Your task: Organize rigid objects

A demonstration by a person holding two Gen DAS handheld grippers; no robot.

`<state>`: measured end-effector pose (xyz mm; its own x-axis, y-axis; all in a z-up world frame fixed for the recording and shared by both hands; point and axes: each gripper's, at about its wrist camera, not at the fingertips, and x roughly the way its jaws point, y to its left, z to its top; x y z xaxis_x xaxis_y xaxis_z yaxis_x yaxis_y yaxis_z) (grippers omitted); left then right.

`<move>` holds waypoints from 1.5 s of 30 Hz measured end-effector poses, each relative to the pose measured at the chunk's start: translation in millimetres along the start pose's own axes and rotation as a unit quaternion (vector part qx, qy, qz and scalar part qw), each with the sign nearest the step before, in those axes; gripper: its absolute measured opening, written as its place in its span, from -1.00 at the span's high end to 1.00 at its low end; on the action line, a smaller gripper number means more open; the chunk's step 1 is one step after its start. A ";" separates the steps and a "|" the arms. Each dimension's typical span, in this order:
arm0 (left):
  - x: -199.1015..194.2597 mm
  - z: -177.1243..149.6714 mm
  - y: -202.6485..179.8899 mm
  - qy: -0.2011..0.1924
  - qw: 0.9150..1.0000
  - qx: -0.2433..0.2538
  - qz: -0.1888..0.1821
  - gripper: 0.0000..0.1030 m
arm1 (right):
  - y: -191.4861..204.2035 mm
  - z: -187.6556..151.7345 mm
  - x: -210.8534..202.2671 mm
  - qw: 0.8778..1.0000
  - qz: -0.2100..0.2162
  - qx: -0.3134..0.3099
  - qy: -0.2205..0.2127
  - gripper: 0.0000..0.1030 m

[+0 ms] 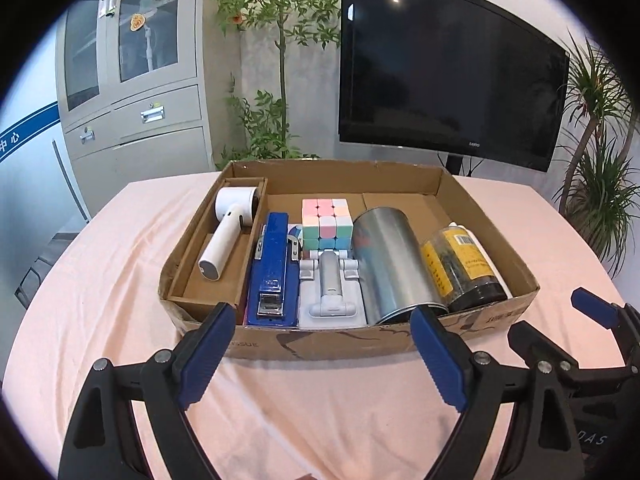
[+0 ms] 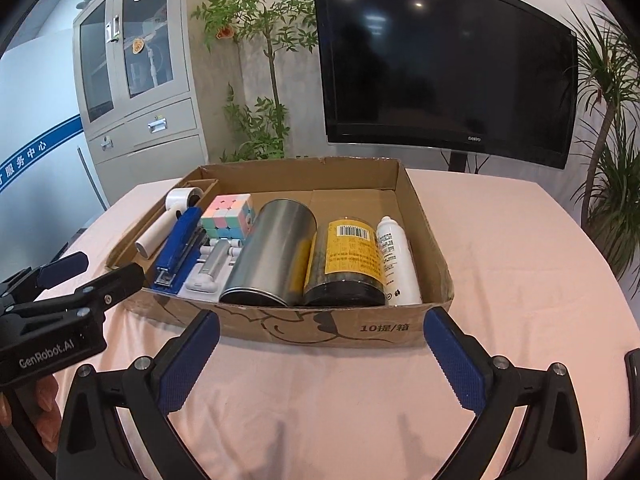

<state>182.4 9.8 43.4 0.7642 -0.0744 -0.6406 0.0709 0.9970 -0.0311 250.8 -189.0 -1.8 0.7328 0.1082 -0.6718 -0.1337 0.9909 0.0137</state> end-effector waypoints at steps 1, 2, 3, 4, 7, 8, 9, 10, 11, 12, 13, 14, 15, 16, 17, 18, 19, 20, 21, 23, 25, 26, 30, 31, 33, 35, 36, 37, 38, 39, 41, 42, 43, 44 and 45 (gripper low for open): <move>2.0 0.1 -0.5 0.001 1.000 0.002 0.001 -0.73 | -0.1 0.1 2.6 1.000 0.000 -0.001 0.001 -0.99; 3.2 0.3 -0.6 0.001 1.000 0.003 0.000 -0.73 | -0.2 0.1 5.7 1.000 -0.001 -0.001 0.002 -0.99; 4.7 0.3 -0.4 0.003 1.000 0.001 -0.002 -0.73 | 0.5 -0.2 7.7 1.000 -0.002 -0.001 0.003 -0.99; 6.2 0.5 0.0 0.005 1.000 -0.001 -0.004 -0.74 | 1.6 -1.0 8.9 1.000 -0.005 -0.001 0.004 -0.99; 9.2 -0.1 0.2 0.010 1.000 -0.002 -0.004 -0.74 | 4.0 -2.7 16.5 1.000 -0.003 -0.001 0.013 -0.99; 9.7 -0.3 0.3 0.010 1.000 -0.001 -0.001 -0.74 | 5.2 -3.1 19.2 1.000 -0.001 -0.001 0.017 -0.99; 10.4 -0.4 0.9 0.011 1.000 0.000 0.000 -0.74 | 6.7 -3.5 20.3 1.000 -0.002 -0.001 0.017 -0.99; 10.9 -0.3 2.0 0.013 1.000 -0.001 0.000 -0.74 | 8.3 -4.0 21.3 1.000 -0.002 -0.001 0.017 -0.99; 11.5 -0.4 3.2 0.014 1.000 -0.002 -0.001 -0.74 | 9.6 -3.9 22.6 1.000 -0.002 -0.001 0.018 -0.99; 11.7 -0.7 4.2 0.016 1.000 -0.003 -0.002 -0.74 | 10.6 -3.7 24.2 1.000 0.000 -0.001 0.019 -0.99; 12.0 -0.8 4.7 0.016 1.000 -0.002 -0.003 -0.74 | 12.3 -4.5 24.0 1.000 -0.002 -0.001 0.019 -0.99; 11.9 -1.4 4.9 0.015 1.000 0.000 -0.002 -0.74 | 13.2 -4.8 24.0 1.000 -0.003 -0.002 0.018 -0.99; 11.9 -1.7 5.0 0.015 1.000 0.002 0.001 -0.74 | 14.3 -4.9 24.3 1.000 -0.006 -0.003 0.018 -0.99; 12.0 -2.1 5.0 0.016 1.000 0.002 0.002 -0.74 | 15.2 -5.1 23.6 1.000 -0.007 -0.002 0.017 -0.99; 12.1 -2.2 5.3 0.017 1.000 0.002 0.003 -0.74 | 15.7 -4.8 24.3 1.000 -0.008 -0.002 0.018 -0.99; 12.4 -2.1 6.1 0.020 1.000 0.000 0.001 -0.74 | 16.9 -4.8 24.0 1.000 -0.009 -0.002 0.018 -0.99; 12.3 -2.2 6.9 0.024 1.000 -0.002 -0.001 -0.74 | 18.5 -4.6 23.4 1.000 -0.010 -0.002 0.017 -0.99; 12.7 -2.7 7.9 0.027 1.000 -0.004 -0.002 -0.74 | 19.9 -4.2 23.7 1.000 -0.010 -0.003 0.017 -0.99; 12.9 -3.3 8.5 0.028 1.000 -0.005 -0.002 -0.74 | 21.8 -4.0 23.6 1.000 -0.011 -0.004 0.018 -0.99; 12.5 -4.5 9.0 0.029 1.000 -0.004 -0.001 -0.74 | 26.1 -2.9 24.1 1.000 -0.015 -0.009 0.019 -0.99; 12.4 -4.4 9.5 0.028 1.000 -0.003 0.001 -0.74 | 28.5 -2.9 22.2 1.000 -0.018 -0.008 0.016 -0.99; 12.4 -4.3 9.4 0.028 1.000 -0.002 0.002 -0.74 | 28.8 -2.7 21.5 1.000 -0.019 -0.007 0.014 -0.99; 14.0 -4.4 9.4 0.030 1.000 -0.002 0.005 -0.74 | 29.8 -5.0 21.7 1.000 -0.021 -0.002 0.017 -0.99; 14.7 -4.8 9.2 0.031 1.000 -0.003 0.005 -0.74 | 29.4 -5.6 22.0 1.000 -0.021 -0.001 0.018 -0.99; 15.9 -5.8 8.9 0.033 0.999 -0.005 0.005 -0.74 | 29.3 -6.3 22.9 1.000 -0.022 0.001 0.022 -0.99; 17.9 -7.0 8.5 0.037 0.999 -0.005 0.011 -0.74 | 28.7 -6.9 23.3 0.999 -0.023 0.001 0.022 -0.99; 19.2 -7.2 8.2 0.039 0.999 -0.004 0.011 -0.74 | 28.8 -7.6 23.0 0.999 -0.024 0.002 0.022 -0.99; 19.3 -8.0 8.1 0.040 0.999 -0.004 0.009 -0.74 | 28.5 -8.0 22.8 0.999 -0.025 0.003 0.022 -0.99; 19.1 -8.7 7.9 0.040 0.999 -0.004 0.008 -0.74 | 28.2 -8.5 23.1 0.999 -0.025 0.004 0.022 -0.99; 18.9 -9.2 7.2 0.038 0.999 -0.003 0.006 -0.74 | 28.2 -9.4 23.4 0.999 -0.026 0.004 0.023 -0.99; 16.7 -10.4 5.7 0.030 1.000 0.001 -0.005 -0.78 | 27.8 -10.7 25.8 0.999 -0.027 0.003 0.027 -0.99; 13.7 -11.7 4.5 0.020 1.000 0.006 0.005 -0.83 | 28.8 -11.8 26.0 0.999 -0.028 0.003 0.028 -0.99; 12.3 -11.8 4.7 0.011 1.000 0.009 0.024 -0.99 | 29.3 -12.6 26.5 0.999 -0.029 0.003 0.029 -0.99; 10.5 -12.5 6.1 0.003 0.999 0.012 0.033 -0.98 | 28.4 -12.8 27.4 0.999 -0.027 0.006 0.031 -0.99; 10.9 -12.0 8.8 0.008 1.000 0.009 0.021 -0.98 | 27.4 -12.9 27.9 0.999 -0.024 0.012 0.033 -0.99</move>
<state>183.6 18.1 26.9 0.7569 -0.0314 -0.6528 0.0500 0.9987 0.0100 258.9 -159.9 -29.7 0.6923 0.0559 -0.7194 -0.0834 0.9965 -0.0028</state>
